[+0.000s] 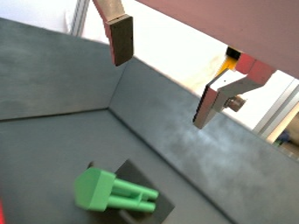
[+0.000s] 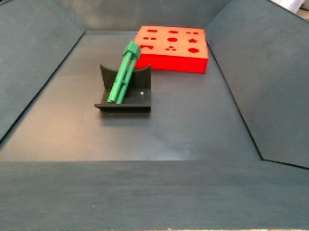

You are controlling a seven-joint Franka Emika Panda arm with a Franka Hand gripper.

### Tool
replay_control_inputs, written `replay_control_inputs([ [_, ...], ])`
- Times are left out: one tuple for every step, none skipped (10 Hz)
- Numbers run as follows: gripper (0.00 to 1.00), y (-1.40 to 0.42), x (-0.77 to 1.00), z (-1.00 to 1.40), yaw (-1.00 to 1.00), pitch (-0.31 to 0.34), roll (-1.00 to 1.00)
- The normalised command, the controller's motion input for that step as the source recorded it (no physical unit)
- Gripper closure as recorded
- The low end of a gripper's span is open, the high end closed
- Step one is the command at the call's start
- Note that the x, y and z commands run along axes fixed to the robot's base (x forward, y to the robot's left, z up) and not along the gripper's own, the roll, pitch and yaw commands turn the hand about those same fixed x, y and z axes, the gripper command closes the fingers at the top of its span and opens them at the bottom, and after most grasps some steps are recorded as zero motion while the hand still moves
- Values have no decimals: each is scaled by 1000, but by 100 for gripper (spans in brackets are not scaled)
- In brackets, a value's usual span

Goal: Pick up the 3 prong object. Move up. Place the 3 prong object on the fixture. Regrasp the 3 prong object. Move to above the board. Insert the 3 prong object.
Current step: Regrasp the 3 prong object.

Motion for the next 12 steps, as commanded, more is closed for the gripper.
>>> replay_control_inputs([
  [0, -56, 166, -13, 198, 234, 1000],
  [0, -57, 189, -13, 245, 256, 997],
  [0, -61, 216, -16, 262, 224, 826],
  [0, -62, 238, -16, 273, 197, 713],
  [0, -65, 288, -16, 282, 132, 431],
  [0, -59, 317, -13, 278, 97, 277],
  [0, -49, 330, -2, 264, 62, 194],
  [0, -53, 323, -10, 243, 26, 171],
  [0, -60, 304, -12, 218, 11, 173],
  [0, -61, 293, -16, 182, 8, 176],
  [0, -59, 291, -17, 157, 9, 176],
  [0, -58, 290, -19, 135, 11, 176],
])
